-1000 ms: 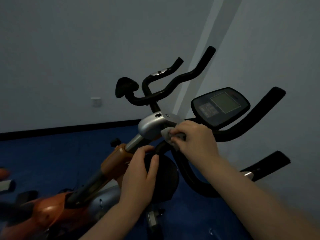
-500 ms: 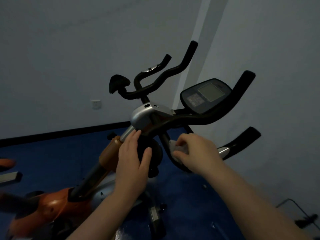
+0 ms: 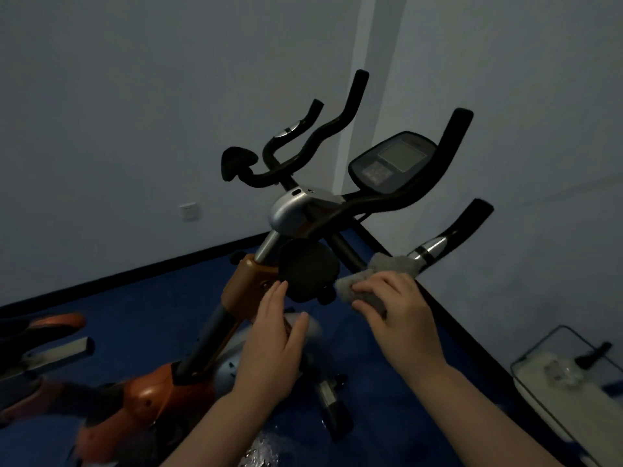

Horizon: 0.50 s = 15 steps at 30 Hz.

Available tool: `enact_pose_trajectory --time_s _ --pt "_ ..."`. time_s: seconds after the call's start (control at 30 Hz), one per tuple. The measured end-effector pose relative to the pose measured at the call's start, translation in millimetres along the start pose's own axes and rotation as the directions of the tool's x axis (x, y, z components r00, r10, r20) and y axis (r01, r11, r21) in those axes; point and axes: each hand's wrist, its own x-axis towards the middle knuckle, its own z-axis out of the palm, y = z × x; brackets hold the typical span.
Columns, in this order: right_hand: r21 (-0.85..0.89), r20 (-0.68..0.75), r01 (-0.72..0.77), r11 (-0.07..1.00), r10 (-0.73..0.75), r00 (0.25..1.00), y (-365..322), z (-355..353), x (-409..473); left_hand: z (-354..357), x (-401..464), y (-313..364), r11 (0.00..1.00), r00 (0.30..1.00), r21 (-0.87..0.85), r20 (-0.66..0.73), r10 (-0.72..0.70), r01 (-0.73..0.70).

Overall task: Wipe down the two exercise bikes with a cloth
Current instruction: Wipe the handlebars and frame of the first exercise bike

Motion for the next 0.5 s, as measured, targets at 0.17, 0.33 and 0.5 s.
enact_pose_trajectory --time_s 0.17,0.33,0.5 --pt "0.096 0.113 -0.214 0.972 0.203 0.973 -37 19 -60 -28 -40 -36 0.991 0.984 0.127 0.175 0.024 -0.047" --pt "0.136 0.212 -0.446 0.885 0.414 0.885 -68 51 -129 -38 -96 -98 0.978 0.954 0.206 0.282 -0.101 0.043" --pt "0.104 0.360 -0.548 0.830 0.482 0.799 -96 59 -190 -42 -161 -143 0.937 0.883 0.289 0.363 -0.297 0.196"
